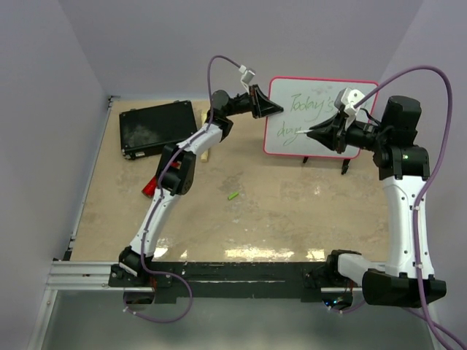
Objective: Write a sentence on the whiteboard
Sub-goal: Place the whiteboard on the whiteboard stand.
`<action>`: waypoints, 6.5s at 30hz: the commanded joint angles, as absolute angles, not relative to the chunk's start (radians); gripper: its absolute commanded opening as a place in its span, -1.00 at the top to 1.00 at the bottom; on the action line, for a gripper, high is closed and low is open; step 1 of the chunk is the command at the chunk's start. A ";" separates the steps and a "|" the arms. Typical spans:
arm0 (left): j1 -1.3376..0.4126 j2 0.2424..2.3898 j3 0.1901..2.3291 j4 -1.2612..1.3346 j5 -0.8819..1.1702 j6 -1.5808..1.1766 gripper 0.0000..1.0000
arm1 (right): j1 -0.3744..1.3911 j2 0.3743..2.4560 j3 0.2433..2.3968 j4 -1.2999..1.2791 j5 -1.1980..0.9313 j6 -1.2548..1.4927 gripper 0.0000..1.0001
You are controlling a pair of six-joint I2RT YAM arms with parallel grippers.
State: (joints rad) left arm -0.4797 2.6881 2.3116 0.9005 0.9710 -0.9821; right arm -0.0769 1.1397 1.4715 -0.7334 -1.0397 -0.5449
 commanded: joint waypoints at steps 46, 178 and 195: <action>-0.554 2.758 2.473 0.939 0.660 -0.629 1.00 | -0.121 1.166 1.485 -0.730 -1.092 -0.537 1.00; -0.351 2.318 1.614 1.638 0.832 -1.118 1.00 | -0.133 1.094 1.431 -0.673 -1.108 -0.482 1.00; -0.388 2.258 1.628 1.652 0.606 -1.080 1.00 | -0.135 1.100 1.430 -0.673 -1.109 -0.486 1.00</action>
State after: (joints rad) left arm -0.3653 2.3482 1.5723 1.2224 0.7238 -1.0721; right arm -0.1314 1.1114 1.4319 -0.6941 -1.0775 -0.4976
